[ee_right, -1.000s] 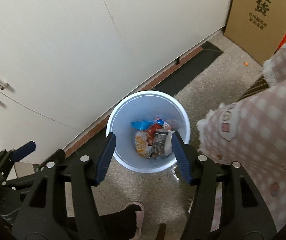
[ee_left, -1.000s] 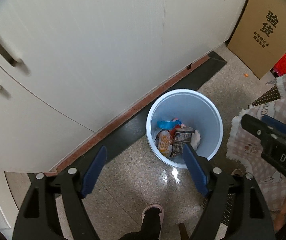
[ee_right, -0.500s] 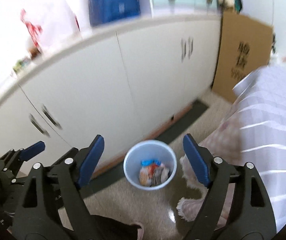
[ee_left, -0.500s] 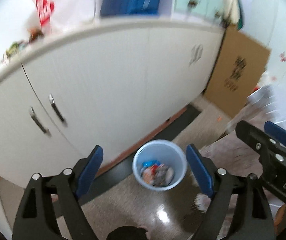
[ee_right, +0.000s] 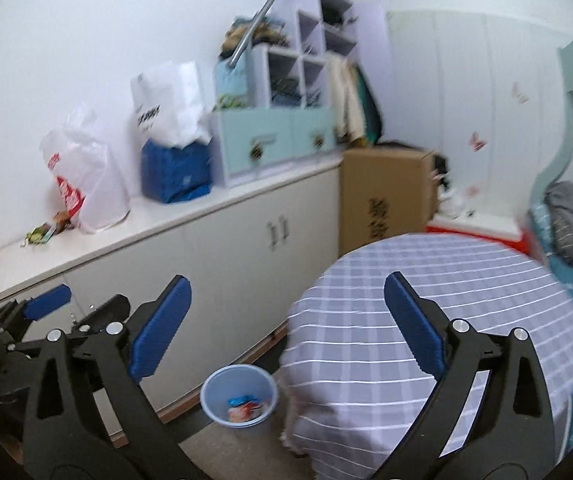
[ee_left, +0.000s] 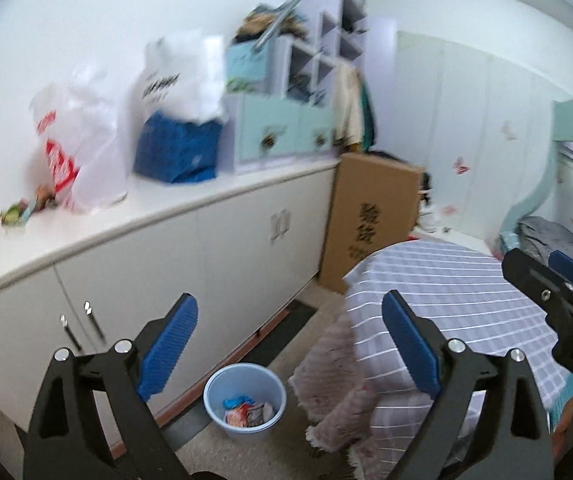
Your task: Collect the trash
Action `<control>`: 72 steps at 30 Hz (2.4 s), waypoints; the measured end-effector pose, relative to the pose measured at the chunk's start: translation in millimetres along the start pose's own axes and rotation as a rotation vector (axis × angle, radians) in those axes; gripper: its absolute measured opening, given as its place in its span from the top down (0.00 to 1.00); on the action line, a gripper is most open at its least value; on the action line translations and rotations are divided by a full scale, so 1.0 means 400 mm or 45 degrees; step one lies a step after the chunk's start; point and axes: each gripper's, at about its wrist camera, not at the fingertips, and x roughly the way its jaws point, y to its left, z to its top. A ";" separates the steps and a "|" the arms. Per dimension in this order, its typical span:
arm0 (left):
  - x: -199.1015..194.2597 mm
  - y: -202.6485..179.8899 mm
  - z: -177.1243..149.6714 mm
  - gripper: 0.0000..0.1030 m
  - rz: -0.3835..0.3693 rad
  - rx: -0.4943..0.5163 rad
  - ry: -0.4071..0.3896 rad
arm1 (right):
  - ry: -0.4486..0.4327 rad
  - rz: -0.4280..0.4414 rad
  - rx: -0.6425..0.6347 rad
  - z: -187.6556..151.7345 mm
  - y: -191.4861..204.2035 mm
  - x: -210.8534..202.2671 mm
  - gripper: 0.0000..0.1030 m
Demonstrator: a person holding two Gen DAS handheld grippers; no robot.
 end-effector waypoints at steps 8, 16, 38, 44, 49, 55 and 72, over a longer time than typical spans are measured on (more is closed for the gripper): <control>-0.169 -0.124 0.021 0.07 -0.088 0.093 -0.162 | -0.172 -0.246 -0.064 -0.009 -0.057 -0.209 0.06; -0.263 -0.199 0.021 0.06 -0.121 0.153 -0.231 | -0.240 -0.259 -0.026 -0.021 -0.104 -0.328 0.06; -0.290 -0.246 0.009 0.06 -0.147 0.182 -0.231 | -0.211 -0.267 -0.011 -0.045 -0.122 -0.363 0.06; -0.279 -0.238 0.009 0.06 -0.159 0.175 -0.219 | -0.201 -0.261 -0.006 -0.047 -0.120 -0.359 0.06; -0.270 -0.237 0.012 0.06 -0.163 0.174 -0.211 | -0.195 -0.260 -0.008 -0.049 -0.119 -0.354 0.06; -0.264 -0.237 0.011 0.06 -0.166 0.174 -0.209 | -0.193 -0.253 -0.005 -0.052 -0.121 -0.353 0.06; -0.255 -0.235 0.012 0.06 -0.168 0.175 -0.207 | -0.189 -0.243 -0.006 -0.051 -0.125 -0.352 0.06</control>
